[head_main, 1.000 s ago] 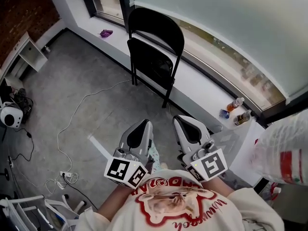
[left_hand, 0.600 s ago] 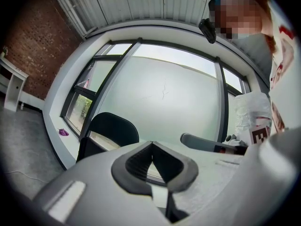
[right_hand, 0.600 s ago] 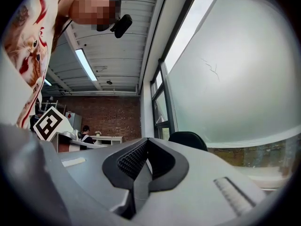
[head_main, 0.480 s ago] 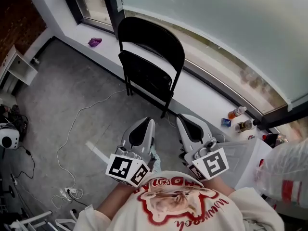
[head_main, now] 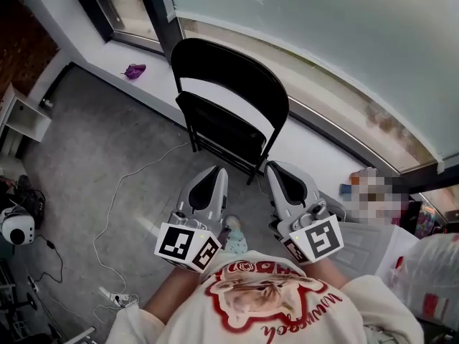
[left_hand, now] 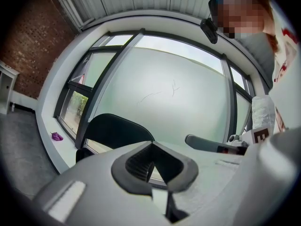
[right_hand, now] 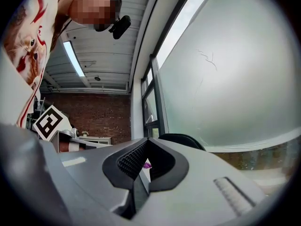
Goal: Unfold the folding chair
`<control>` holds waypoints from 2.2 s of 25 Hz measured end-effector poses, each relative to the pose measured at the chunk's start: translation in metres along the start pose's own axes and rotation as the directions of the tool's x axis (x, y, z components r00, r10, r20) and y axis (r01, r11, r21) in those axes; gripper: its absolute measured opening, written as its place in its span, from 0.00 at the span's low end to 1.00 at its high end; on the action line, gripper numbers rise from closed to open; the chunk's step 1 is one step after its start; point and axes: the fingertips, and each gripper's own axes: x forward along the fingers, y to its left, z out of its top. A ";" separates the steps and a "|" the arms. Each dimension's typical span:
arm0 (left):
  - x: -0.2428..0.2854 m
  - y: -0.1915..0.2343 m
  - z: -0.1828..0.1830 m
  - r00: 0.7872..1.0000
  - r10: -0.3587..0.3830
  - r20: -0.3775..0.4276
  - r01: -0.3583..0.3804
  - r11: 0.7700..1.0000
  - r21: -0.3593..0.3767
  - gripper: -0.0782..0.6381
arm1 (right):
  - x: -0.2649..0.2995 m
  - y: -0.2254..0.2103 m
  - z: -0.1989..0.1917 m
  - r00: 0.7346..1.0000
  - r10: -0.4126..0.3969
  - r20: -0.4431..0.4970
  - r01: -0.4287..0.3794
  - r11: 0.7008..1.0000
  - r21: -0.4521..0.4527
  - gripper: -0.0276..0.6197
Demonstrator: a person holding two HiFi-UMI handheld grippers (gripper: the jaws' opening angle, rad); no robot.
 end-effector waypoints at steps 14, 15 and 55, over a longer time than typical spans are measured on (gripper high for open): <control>0.060 0.043 -0.022 0.997 0.025 -0.069 -0.031 0.996 -0.082 0.11 | 0.030 -0.053 -0.023 0.996 -0.083 -0.033 0.083 0.997 0.005 0.08; 0.064 0.044 -0.023 0.997 0.035 -0.068 -0.041 0.995 -0.096 0.11 | 0.031 -0.055 -0.021 0.997 -0.069 -0.024 0.069 0.998 0.011 0.08; 0.194 0.150 -0.195 0.822 0.341 -0.455 -0.557 0.646 -0.522 0.62 | 0.044 -0.170 -0.200 0.923 -0.151 -0.353 0.183 0.982 0.057 0.23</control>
